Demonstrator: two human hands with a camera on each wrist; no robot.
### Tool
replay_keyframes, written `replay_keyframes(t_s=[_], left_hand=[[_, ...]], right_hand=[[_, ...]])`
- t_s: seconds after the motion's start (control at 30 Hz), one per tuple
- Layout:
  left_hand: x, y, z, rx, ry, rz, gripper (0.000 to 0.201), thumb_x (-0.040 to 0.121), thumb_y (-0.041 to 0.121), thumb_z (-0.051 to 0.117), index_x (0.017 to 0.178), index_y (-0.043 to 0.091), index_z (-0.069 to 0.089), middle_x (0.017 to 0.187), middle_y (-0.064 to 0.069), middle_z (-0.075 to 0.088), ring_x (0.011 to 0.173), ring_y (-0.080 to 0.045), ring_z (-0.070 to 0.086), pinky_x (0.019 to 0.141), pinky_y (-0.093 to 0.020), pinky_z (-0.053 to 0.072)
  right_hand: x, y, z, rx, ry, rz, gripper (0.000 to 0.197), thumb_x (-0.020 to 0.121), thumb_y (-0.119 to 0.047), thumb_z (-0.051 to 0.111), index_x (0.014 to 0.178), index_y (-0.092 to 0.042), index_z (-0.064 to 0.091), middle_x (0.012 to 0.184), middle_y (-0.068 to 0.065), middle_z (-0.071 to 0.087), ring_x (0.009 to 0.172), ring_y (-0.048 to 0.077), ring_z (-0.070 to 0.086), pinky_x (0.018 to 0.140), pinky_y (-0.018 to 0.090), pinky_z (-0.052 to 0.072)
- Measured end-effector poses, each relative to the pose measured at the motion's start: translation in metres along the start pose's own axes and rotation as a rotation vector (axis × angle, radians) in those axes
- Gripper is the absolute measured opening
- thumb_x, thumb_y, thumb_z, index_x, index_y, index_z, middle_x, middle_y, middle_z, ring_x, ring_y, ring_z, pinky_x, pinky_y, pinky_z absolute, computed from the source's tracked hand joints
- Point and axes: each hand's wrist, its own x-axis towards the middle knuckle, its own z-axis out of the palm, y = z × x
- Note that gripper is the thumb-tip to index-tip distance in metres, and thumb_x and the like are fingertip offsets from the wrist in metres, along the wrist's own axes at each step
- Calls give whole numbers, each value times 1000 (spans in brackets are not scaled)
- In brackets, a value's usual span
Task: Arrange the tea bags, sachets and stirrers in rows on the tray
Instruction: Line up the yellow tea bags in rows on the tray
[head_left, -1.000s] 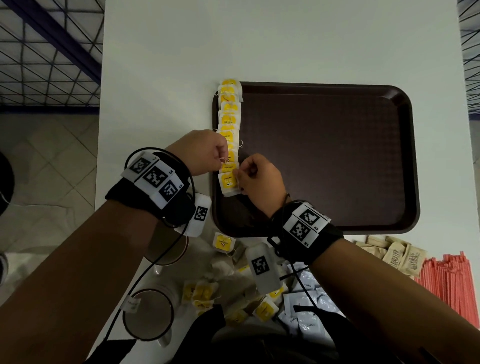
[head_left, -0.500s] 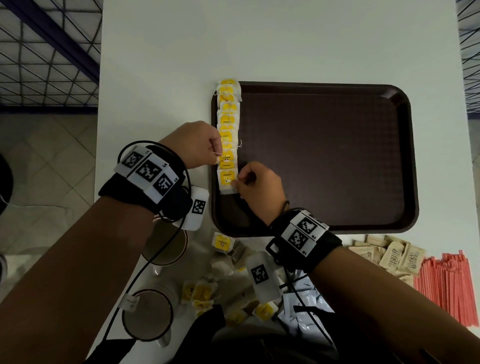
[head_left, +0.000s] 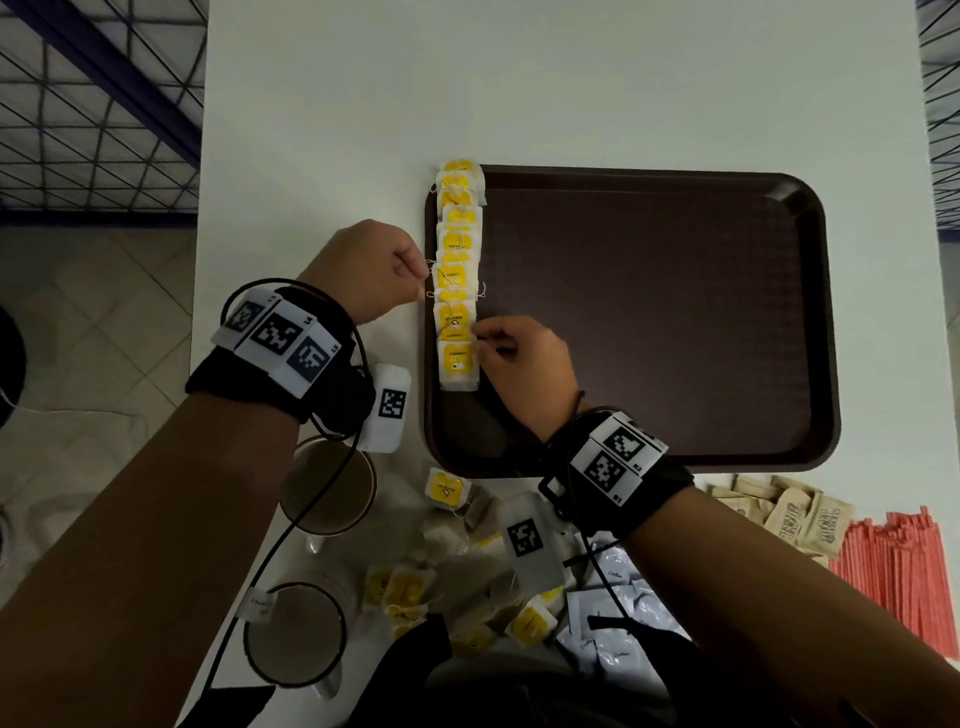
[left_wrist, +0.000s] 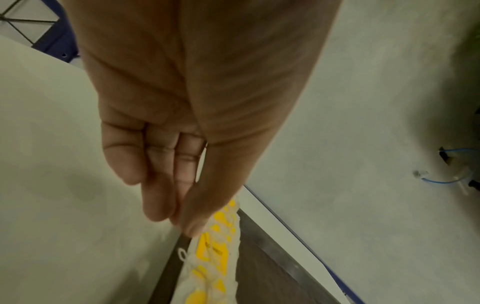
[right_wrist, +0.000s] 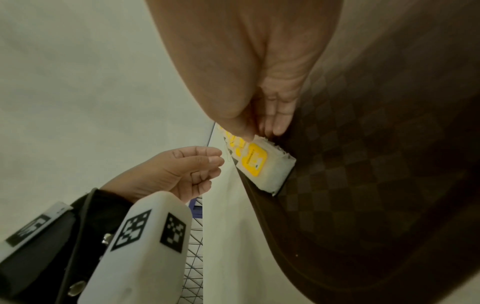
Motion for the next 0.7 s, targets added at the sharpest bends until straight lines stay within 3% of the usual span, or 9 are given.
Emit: replay_keyframes(t_s=[0.1, 0.17, 0.27, 0.33, 0.4, 0.5, 0.57, 0.63, 0.7], left_hand=[[2, 1, 1, -29, 56, 7, 19, 80, 5, 63, 97, 9, 70, 91, -7, 69, 83, -17, 62, 75, -20, 42], [5, 2, 3, -34, 91, 5, 23, 82, 6, 61, 104, 7, 69, 100, -8, 69, 92, -21, 63, 81, -22, 42], [10, 2, 4, -55, 126, -16, 29, 81, 8, 63, 110, 9, 66, 105, -8, 68, 97, -21, 62, 84, -22, 41], [14, 1, 4, -80, 144, -30, 34, 80, 10, 65, 114, 10, 65, 108, -7, 67, 97, -20, 63, 85, -22, 42], [17, 2, 5, -96, 159, -37, 37, 81, 9, 63, 118, 11, 63, 113, -6, 66, 98, -18, 62, 86, -20, 41], [20, 4, 6, -107, 180, -22, 38, 82, 9, 59, 120, 10, 62, 117, -7, 65, 103, -17, 61, 86, -18, 39], [21, 6, 6, -99, 185, -8, 36, 82, 9, 58, 118, 10, 63, 116, -8, 66, 104, -17, 61, 85, -16, 37], [22, 6, 6, -96, 185, 5, 35, 82, 10, 59, 116, 11, 65, 115, -8, 66, 105, -18, 61, 85, -17, 38], [24, 5, 7, -100, 192, 1, 35, 82, 10, 58, 117, 11, 64, 115, -8, 66, 105, -18, 61, 86, -18, 38]], right_hand=[[9, -3, -1, 41, 62, -3, 26, 85, -5, 57, 109, -10, 66, 110, 5, 63, 88, 4, 57, 72, -5, 38], [18, -6, -2, 74, 89, -46, 31, 84, 0, 57, 113, -8, 64, 113, 7, 63, 94, 6, 58, 77, -3, 39], [30, -8, 0, 40, 58, -110, 36, 82, 1, 56, 115, -8, 63, 116, 7, 64, 104, 13, 61, 93, 18, 46], [34, -10, 0, 38, 64, -135, 36, 81, 2, 55, 115, -8, 64, 116, 7, 64, 104, 16, 61, 94, 25, 48], [40, -12, -3, 48, 115, -170, 38, 80, 5, 52, 115, -6, 63, 115, 9, 64, 104, 17, 60, 92, 22, 47], [50, -16, -5, 54, 99, -185, 43, 80, 5, 49, 120, -7, 60, 119, 6, 62, 106, 11, 56, 89, 2, 37], [57, -18, -3, 51, 51, -173, 45, 81, 4, 51, 123, -9, 58, 123, 6, 61, 111, 12, 56, 88, -3, 33], [60, -18, -1, 42, 24, -154, 45, 82, 3, 52, 125, -8, 56, 126, 8, 59, 115, 15, 55, 91, 1, 35], [62, -18, 0, 45, 46, -157, 45, 82, 3, 51, 126, -7, 56, 127, 9, 59, 117, 17, 54, 98, 13, 38]])
